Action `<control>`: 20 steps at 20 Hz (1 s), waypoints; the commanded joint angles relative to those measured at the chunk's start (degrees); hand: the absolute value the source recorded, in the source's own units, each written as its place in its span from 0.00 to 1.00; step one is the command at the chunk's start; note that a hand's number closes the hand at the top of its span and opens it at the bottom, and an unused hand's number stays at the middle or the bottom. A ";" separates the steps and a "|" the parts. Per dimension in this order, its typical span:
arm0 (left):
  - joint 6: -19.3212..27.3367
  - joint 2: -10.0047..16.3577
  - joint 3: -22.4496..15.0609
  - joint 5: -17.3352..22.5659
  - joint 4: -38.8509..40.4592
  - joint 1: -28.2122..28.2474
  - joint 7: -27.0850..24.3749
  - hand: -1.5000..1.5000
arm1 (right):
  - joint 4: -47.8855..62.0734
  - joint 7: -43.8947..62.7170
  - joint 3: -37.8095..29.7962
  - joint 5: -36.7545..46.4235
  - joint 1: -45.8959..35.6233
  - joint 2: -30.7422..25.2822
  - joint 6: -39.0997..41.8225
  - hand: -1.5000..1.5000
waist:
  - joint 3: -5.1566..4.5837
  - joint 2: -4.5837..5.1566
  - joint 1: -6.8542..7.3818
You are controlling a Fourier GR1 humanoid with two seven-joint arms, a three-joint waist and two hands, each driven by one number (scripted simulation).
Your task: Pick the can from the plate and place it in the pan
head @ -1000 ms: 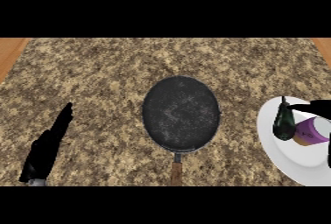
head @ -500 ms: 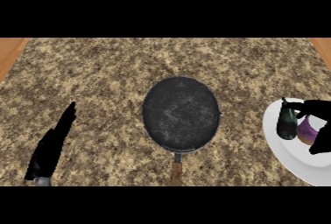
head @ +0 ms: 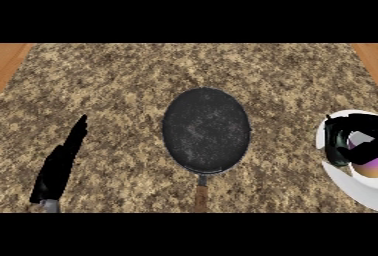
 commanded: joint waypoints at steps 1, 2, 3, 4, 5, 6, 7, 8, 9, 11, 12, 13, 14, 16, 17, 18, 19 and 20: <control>1.27 -1.05 -0.09 -1.77 1.56 1.44 -3.02 0.50 | -0.82 -1.89 -1.14 -1.30 3.62 0.57 1.22 1.00 | 0.76 0.41 -0.32; -0.27 0.08 1.36 -0.62 2.25 0.17 -1.91 0.50 | -1.22 -3.36 -1.72 -0.90 3.35 -1.49 1.79 1.00 | 0.76 0.43 -0.29; 0.50 -0.94 0.49 -1.32 1.42 -0.43 -1.29 0.50 | -2.84 0.96 -1.58 0.48 5.90 3.51 -4.00 1.00 | 0.77 0.40 -0.40; -0.84 -0.51 0.56 -0.16 -0.82 1.49 0.59 0.50 | -4.91 4.14 -3.22 0.27 6.02 4.45 -5.20 1.00 | 0.76 0.33 -0.38; -3.78 2.23 3.03 3.28 -4.33 4.71 0.03 0.50 | -11.30 7.08 -4.53 -0.30 9.16 3.59 -5.10 1.00 | 0.73 0.05 -0.74; 0.60 -0.99 0.29 -1.40 -0.42 0.27 1.04 0.50 | -15.14 10.98 -5.02 -0.21 10.29 6.25 -6.88 1.00 | 0.70 0.04 -1.59; -0.99 0.32 0.40 -0.14 -5.80 5.81 0.57 0.50 | -15.75 10.84 -5.20 1.37 13.84 6.61 -11.37 1.00 | 0.74 -0.12 -1.19; -0.29 0.12 1.84 -0.22 -0.09 1.87 -0.15 0.50 | -21.35 15.57 -5.03 1.46 14.14 8.94 -11.13 1.00 | 0.65 -0.11 -2.14; 0.23 -1.26 0.02 -1.01 -1.70 1.84 0.34 0.50 | -20.62 13.18 -5.38 3.92 14.11 6.99 -15.88 1.00 | 0.73 0.07 -1.56; -0.62 0.67 2.27 0.09 -1.21 3.30 -1.35 0.50 | -27.34 13.69 -5.68 6.02 16.53 7.72 -22.01 1.00 | 0.69 -0.29 -2.40; 0.17 -1.20 0.53 -0.42 -2.93 3.66 0.24 0.50 | -25.13 11.94 -7.66 6.54 14.42 6.58 -24.92 1.00 | 0.79 0.04 -1.24; -2.42 1.50 2.80 1.49 -1.44 1.93 0.56 0.50 | -28.35 11.29 -8.49 5.24 14.26 7.37 -25.50 1.00 | 0.76 0.04 -1.58; -0.39 -0.53 0.74 -0.46 -2.56 1.93 1.81 0.50 | -30.27 10.58 -8.30 6.05 13.21 8.08 -28.39 1.00 | 0.80 -0.01 -1.52; -1.68 0.65 1.40 0.41 -3.27 2.85 0.73 0.50 | -35.23 8.56 -6.44 8.91 12.57 9.13 -34.38 1.00 | 0.82 -0.19 -0.99; -0.16 -0.55 0.69 -1.05 -1.29 1.93 0.15 0.50 | -38.55 8.31 -6.96 8.49 10.82 8.42 -34.29 1.00 | 0.74 -0.16 -1.55; -1.36 -0.30 0.78 0.15 -2.32 2.91 0.61 0.50 | -39.06 7.40 -6.72 8.55 10.97 10.84 -37.68 1.00 | 0.81 -0.04 -0.86; -0.97 0.01 0.96 -0.46 -2.53 0.12 3.25 0.50 | -40.71 5.80 -7.57 7.19 9.28 8.89 -35.83 1.00 | 0.80 0.08 -1.07; -0.71 -0.46 0.98 -0.48 -1.95 3.03 -0.22 0.50 | -44.40 5.47 -6.54 8.03 12.02 9.53 -36.90 1.00 | 0.75 0.02 -1.07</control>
